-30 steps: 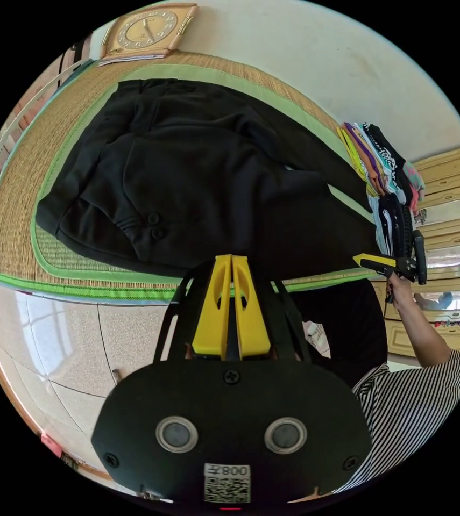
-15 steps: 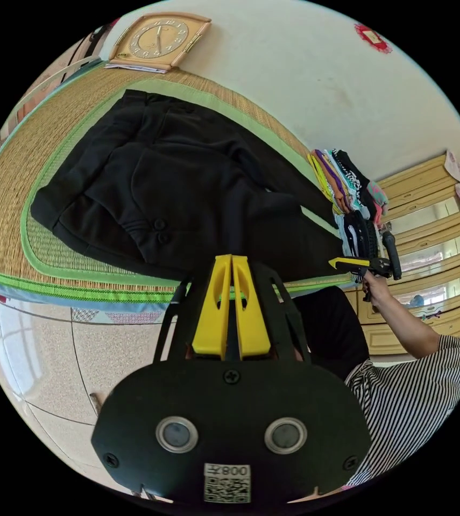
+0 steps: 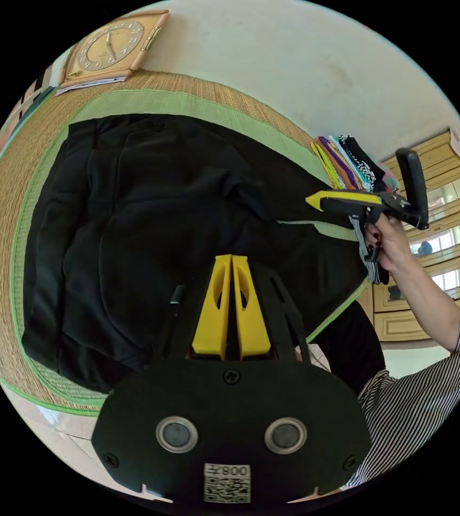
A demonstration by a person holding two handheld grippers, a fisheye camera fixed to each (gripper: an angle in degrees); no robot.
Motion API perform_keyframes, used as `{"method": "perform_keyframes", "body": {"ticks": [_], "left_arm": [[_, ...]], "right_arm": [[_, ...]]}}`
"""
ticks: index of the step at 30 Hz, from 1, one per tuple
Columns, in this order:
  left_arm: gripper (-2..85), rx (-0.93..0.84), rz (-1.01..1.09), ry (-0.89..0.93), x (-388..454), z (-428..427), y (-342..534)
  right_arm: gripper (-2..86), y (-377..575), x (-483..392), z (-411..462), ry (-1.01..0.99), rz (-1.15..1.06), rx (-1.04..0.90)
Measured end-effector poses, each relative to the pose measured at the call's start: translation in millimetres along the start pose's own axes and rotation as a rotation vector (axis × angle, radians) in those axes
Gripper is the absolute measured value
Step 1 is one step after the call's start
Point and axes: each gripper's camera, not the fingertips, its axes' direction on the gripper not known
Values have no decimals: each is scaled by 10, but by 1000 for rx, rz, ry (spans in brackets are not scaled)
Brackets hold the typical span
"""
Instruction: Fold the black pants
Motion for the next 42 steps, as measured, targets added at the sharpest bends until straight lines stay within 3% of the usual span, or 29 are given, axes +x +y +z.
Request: {"method": "perform_keyframes", "body": {"ticks": [3,7,11,18,24,27,31,38,42], "left_arm": [[1,-82,31,-40,-186,221,-97],[1,-55,63,-15,-427,286,-85],[1,-35,92,-4,-597,306,-99],[1,-14,110,13,-893,230,-214],[2,166,-50,-137,-1436,-411,-30],[2,125,-168,-224,-1818,-467,21],[2,150,-207,-124,-2126,-444,-37],[4,148,-232,-54,-2313,-533,-364],[12,255,-170,-20,-2260,-772,-719]], "right_arm": [[1,-406,65,282,-14,-10,-40],[0,-688,233,661,5,-9,-132],[0,-832,549,657,-88,21,-60],[0,-1041,608,570,-13,3,-27],[1,-920,327,281,-79,-6,132],[1,-944,30,405,-111,-97,113],[1,-1029,-179,846,-87,-157,-52],[3,-1066,-65,825,-128,-127,20],[3,-1137,16,739,-176,-128,-5]]}}
